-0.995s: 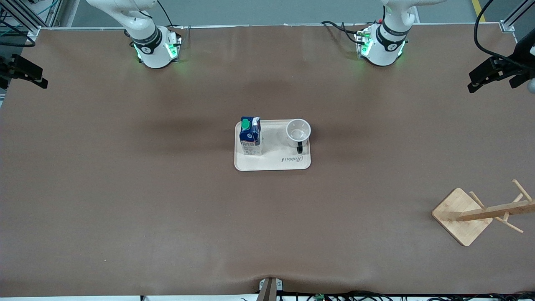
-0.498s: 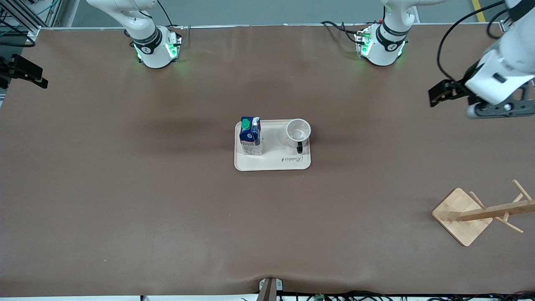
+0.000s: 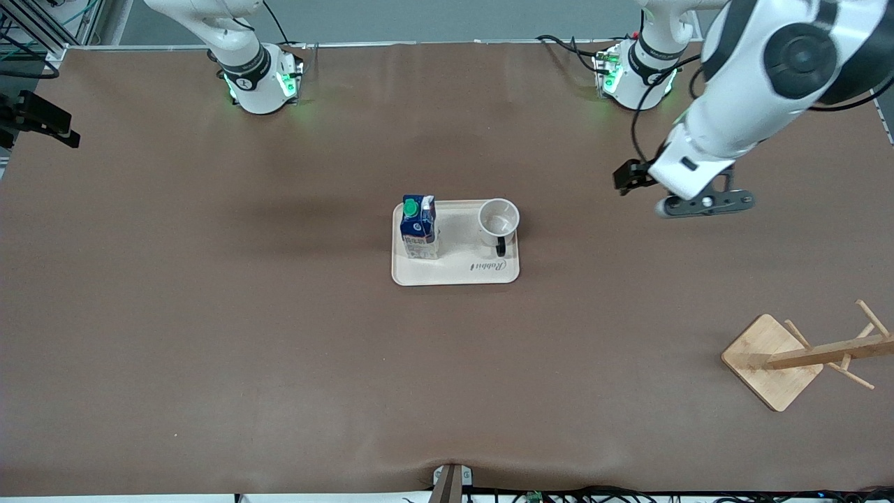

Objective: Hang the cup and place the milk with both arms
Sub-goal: 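Reach the left gripper down to the white mug on the tray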

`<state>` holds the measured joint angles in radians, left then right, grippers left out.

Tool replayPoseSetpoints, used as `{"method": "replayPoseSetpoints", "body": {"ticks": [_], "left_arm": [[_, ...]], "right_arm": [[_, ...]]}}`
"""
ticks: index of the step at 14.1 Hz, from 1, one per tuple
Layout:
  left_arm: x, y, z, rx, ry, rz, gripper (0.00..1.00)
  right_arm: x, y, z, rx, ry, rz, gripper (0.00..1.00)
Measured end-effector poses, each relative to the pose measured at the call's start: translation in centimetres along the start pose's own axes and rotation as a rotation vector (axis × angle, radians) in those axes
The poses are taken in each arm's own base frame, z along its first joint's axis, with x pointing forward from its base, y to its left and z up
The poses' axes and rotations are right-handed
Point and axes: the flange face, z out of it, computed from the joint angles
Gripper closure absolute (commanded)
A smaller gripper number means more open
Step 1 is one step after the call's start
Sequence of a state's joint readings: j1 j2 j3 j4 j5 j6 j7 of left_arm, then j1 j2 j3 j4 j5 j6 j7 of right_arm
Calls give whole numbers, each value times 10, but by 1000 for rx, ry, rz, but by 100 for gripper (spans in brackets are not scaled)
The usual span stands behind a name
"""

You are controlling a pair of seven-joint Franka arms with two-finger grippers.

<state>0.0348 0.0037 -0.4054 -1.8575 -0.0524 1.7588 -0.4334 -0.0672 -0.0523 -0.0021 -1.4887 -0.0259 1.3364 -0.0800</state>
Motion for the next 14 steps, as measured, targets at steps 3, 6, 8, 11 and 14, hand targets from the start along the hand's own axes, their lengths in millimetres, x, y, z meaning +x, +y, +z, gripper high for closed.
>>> {"method": "replayPoseSetpoints", "body": {"ticks": [3,6,8,11,14], "left_arm": [[-18,46,51,-15,16,-33,0],[-33,82,101,-39,13,-69,3],[-37,97,132,-58,-3,-88,15],[-44,122,173,-55,-4,-114,17],[-52,146,211,-47,-2,-141,23]], "right_arm": [[0,0,1,0,-1,0,0],[3,-1,3,0,-7,-3,0],[4,-2,5,0,-10,-5,0],[11,-11,13,0,-28,-25,0],[20,-26,27,-1,-69,-55,0]]}}
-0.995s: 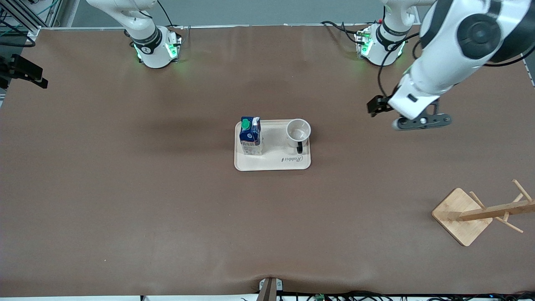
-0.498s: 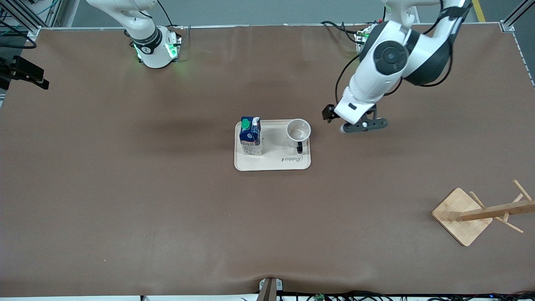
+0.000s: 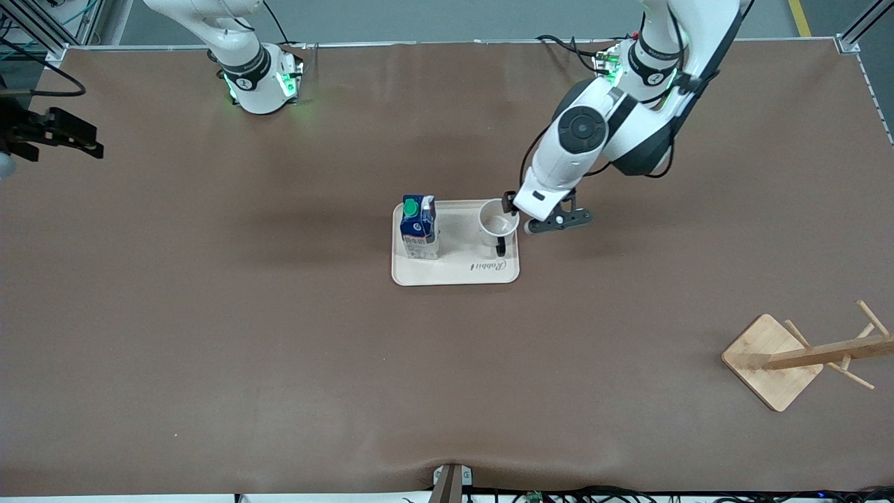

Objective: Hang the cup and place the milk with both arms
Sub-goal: 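Reach the left gripper down to the white mug on the tray, then grasp the mug rim with the left gripper while the right gripper approaches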

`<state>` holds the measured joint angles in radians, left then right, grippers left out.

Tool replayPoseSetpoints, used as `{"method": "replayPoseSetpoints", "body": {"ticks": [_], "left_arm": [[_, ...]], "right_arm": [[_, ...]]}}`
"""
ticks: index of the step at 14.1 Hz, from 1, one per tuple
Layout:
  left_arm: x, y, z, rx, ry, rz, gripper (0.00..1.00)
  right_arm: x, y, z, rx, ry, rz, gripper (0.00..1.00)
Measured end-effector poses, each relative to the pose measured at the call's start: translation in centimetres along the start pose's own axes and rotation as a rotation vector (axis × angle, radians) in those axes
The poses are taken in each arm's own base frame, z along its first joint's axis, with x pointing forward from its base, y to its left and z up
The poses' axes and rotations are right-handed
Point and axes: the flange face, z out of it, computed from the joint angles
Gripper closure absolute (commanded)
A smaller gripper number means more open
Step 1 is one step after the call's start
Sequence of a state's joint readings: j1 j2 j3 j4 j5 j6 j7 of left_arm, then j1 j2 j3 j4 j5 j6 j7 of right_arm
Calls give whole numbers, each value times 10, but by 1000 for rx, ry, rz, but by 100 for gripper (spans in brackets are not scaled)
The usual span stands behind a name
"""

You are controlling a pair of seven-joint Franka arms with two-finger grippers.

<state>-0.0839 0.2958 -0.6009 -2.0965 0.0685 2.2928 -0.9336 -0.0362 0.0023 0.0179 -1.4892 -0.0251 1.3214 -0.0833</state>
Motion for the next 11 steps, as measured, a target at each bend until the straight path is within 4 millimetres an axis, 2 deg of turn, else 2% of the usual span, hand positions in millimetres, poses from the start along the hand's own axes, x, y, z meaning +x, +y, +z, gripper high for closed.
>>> {"method": "replayPoseSetpoints", "body": {"ticks": [3,6,8,9,11], "left_arm": [[-8,9,30,16,-19,-10,29],[-14,16,49,19,-23,13,48],[-14,15,60,38,-21,27,54],[-14,15,64,42,-20,32,66],[-12,15,71,29,-19,33,99]], "right_arm": [[6,1,10,3,-34,0,0],[8,0,17,5,-62,-1,0],[14,-7,22,9,-63,-16,0],[21,-16,26,13,-61,-32,0],[39,-39,46,61,-80,-31,0]]}}
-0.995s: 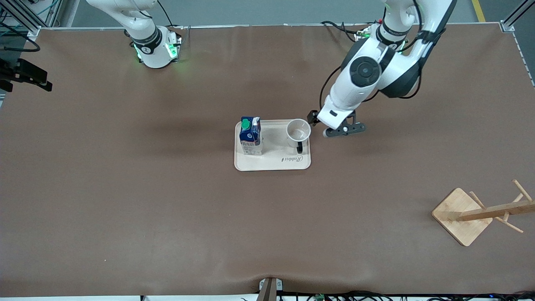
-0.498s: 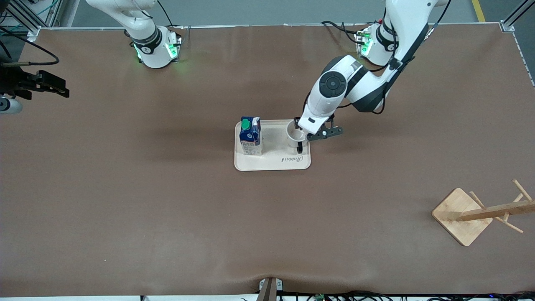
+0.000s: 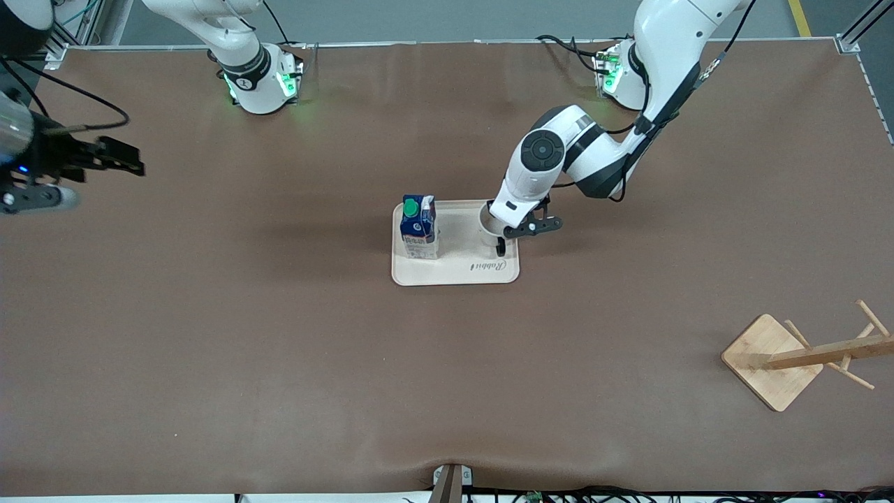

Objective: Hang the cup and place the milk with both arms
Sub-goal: 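Grasp the mug rim with the left gripper while the right gripper approaches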

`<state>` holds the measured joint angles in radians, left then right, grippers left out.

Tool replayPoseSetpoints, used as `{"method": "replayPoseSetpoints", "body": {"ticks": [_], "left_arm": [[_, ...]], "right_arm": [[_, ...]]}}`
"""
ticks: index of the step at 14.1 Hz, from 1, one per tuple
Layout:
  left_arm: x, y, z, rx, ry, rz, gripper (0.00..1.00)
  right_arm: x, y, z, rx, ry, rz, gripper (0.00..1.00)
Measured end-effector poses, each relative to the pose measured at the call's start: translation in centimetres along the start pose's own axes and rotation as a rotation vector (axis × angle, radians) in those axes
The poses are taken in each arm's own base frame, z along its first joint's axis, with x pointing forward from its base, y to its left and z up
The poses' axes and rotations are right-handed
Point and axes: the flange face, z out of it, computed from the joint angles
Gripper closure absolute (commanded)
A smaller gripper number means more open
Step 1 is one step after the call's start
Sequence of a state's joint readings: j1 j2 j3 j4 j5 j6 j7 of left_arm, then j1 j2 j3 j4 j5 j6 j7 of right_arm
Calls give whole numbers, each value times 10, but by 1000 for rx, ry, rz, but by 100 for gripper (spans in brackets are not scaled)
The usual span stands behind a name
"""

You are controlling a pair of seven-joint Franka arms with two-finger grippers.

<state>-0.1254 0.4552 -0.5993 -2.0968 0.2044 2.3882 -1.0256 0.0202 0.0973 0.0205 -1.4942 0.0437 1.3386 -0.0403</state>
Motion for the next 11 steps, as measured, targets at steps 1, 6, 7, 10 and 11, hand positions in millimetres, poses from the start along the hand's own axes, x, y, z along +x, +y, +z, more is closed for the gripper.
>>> {"method": "replayPoseSetpoints", "body": {"ticks": [1,6,7,10,11], "left_arm": [[1,0,3,-6,-2,-2,100],[14,2,-7,-32,29,-7,100],[19,3,-18,-42,53,-5,100],[36,4,-81,-60,148,-11,100],[42,-1,-107,-43,171,-5,100]], "right_arm": [[11,-9,13,26,-19,22,0],[45,-40,52,39,-60,43,0],[46,-46,53,45,-56,54,0],[49,-88,54,103,-42,117,0],[50,-112,56,115,-33,134,0]]}}
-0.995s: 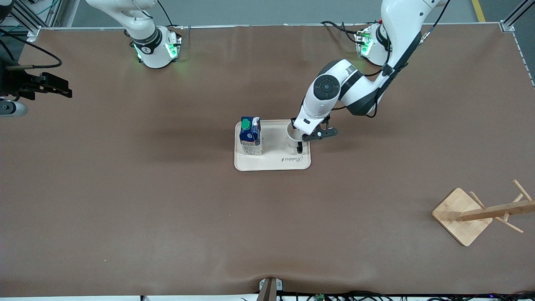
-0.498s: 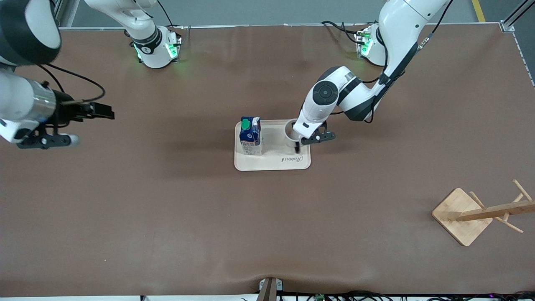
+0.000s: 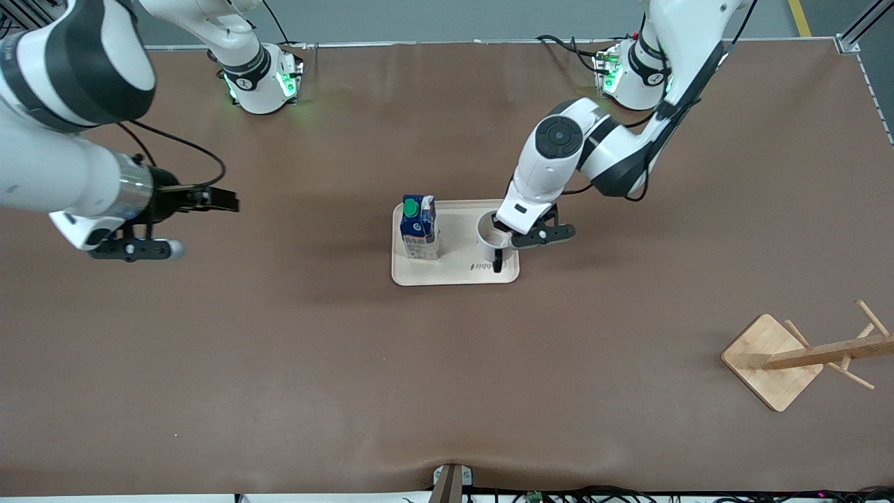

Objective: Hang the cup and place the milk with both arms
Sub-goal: 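Grasp the mug rim with the left gripper while the right gripper approaches, then carry the mug toward the stand while the right gripper grasps the carton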

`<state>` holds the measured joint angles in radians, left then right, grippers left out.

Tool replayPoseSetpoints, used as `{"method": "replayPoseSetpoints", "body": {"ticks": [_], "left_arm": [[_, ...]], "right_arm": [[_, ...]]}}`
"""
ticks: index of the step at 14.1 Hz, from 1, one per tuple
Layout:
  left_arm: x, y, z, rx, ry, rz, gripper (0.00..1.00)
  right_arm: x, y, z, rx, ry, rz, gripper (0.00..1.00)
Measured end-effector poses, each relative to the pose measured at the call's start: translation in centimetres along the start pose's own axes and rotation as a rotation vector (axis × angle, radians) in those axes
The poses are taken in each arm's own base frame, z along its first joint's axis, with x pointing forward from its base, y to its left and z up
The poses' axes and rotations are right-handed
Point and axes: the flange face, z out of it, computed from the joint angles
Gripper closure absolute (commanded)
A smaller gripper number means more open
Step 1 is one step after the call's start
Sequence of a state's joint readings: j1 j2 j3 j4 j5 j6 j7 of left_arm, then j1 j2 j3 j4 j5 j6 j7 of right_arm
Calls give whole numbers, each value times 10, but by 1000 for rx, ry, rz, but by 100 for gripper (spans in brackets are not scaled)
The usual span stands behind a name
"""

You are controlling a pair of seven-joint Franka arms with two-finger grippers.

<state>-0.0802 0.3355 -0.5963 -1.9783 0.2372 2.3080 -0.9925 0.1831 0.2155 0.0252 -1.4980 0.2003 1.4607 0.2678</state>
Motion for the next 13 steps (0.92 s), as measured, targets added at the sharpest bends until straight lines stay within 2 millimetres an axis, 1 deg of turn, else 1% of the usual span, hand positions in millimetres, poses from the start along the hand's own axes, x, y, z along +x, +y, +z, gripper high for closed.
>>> {"method": "replayPoseSetpoints", "body": {"ticks": [1,2,4,6,7,8,9,13], "left_arm": [[12,-8,-24,22,19,13,100],[27,-20,-48,42,37,26,100],[58,-53,-86,66,75,42,100],[81,-86,-113,91,96,53,100],[91,-101,-122,104,98,62,100],[100,-116,-131,118,94,77,100],[110,-131,-139,131,88,93,100],[145,-196,-167,169,55,150,100]], "right_arm": [[-3,-28,7,4,13,24,0],[-6,-59,18,2,26,41,0],[-13,-121,49,-4,48,19,0],[-18,-177,88,-7,72,-15,0],[-19,-196,105,-8,80,-27,0],[-19,-208,119,-9,84,-39,0],[-18,-217,129,-9,88,-47,0],[-30,-239,146,-19,81,-23,0]]}}
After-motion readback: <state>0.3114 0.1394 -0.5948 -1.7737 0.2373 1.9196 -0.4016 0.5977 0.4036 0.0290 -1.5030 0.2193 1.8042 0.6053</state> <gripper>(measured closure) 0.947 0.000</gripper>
